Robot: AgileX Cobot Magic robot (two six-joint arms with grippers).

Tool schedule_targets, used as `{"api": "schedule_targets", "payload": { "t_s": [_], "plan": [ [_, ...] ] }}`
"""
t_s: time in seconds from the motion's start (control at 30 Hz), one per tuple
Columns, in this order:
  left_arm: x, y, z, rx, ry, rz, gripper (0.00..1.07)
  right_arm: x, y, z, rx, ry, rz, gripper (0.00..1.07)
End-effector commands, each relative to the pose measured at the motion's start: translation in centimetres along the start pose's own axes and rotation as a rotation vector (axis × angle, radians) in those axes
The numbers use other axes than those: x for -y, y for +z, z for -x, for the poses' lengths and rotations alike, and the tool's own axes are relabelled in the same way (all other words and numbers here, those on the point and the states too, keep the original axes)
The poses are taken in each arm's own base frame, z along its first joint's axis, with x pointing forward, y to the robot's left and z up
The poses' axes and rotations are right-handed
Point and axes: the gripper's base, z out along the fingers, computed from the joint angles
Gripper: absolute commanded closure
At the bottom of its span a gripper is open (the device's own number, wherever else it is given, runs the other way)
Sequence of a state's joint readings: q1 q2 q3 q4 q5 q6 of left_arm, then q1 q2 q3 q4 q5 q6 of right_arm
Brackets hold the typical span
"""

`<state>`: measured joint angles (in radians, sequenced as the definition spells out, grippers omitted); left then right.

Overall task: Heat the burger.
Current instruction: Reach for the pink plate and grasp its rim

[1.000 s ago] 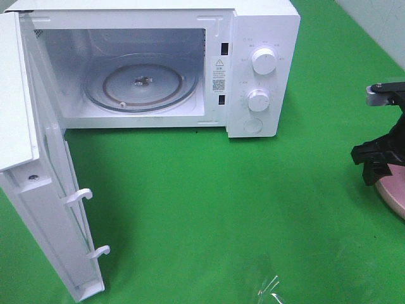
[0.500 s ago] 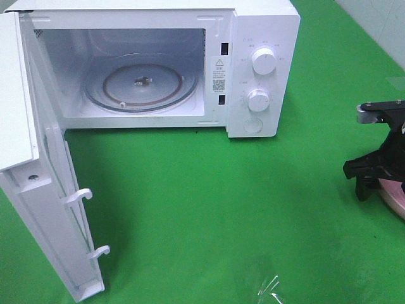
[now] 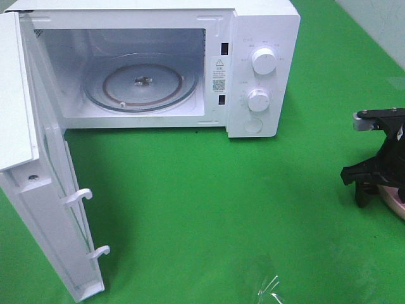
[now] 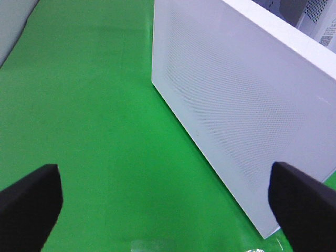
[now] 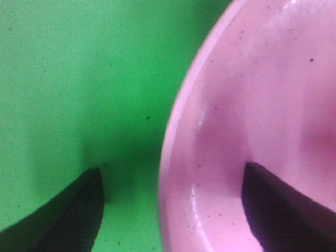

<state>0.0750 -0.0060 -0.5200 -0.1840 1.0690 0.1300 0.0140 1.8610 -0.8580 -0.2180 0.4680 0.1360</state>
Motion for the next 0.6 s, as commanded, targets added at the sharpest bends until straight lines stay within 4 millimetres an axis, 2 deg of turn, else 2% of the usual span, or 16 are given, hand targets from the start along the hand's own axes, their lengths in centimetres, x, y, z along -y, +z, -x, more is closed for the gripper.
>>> {"api": "schedule_targets", "payload": {
  "t_s": [0.03, 0.1, 0.13, 0.17, 0.2, 0.23, 0.27, 0.3, 0.33, 0.4, 0.6],
  "plan": [
    [0.02, -0.04, -0.1, 0.002, -0.003, -0.003, 0.07, 0.13, 0.09, 0.06, 0.0, 0.007, -0.002, 0.39],
    [0.02, -0.04, -0.1, 0.002, -0.003, -0.003, 0.07, 0.15, 0.09, 0.07, 0.0, 0.003, -0.005, 0.56],
    [0.02, -0.04, -0.1, 0.002, -0.003, -0.003, 0.07, 0.15, 0.09, 0.07, 0.0, 0.003, -0.005, 0.56],
    [0.02, -0.04, -0.1, 0.002, -0.003, -0.003, 0.07, 0.2, 0.09, 0.07, 0.001, -0.007, -0.009, 0.67],
    [0.02, -0.04, -0.1, 0.002, -0.003, -0.003, 0.07, 0.2, 0.09, 0.07, 0.001, -0.007, -0.009, 0.67],
    [0.02, -0.04, -0.1, 0.002, -0.003, -0.003, 0.07, 0.24, 0.09, 0.09, 0.002, -0.016, -0.014, 0.79],
    [0.02, -0.04, -0.1, 0.002, -0.003, -0.003, 0.07, 0.24, 0.09, 0.09, 0.002, -0.016, -0.014, 0.79],
    [0.02, -0.04, -0.1, 0.002, -0.003, -0.003, 0.07, 0.23, 0.09, 0.15, 0.009, -0.016, -0.013, 0.91],
    [0.02, -0.04, -0.1, 0.002, -0.003, -0.003, 0.07, 0.23, 0.09, 0.15, 0.009, -0.016, -0.013, 0.91],
    [0.02, -0.04, -0.1, 0.002, -0.003, -0.003, 0.07, 0.23, 0.09, 0.16, 0.01, -0.011, -0.013, 1.07],
    [0.02, -0.04, -0.1, 0.002, -0.003, -0.003, 0.07, 0.25, 0.09, 0.03, -0.003, -0.011, -0.015, 1.07]
  ]
}}
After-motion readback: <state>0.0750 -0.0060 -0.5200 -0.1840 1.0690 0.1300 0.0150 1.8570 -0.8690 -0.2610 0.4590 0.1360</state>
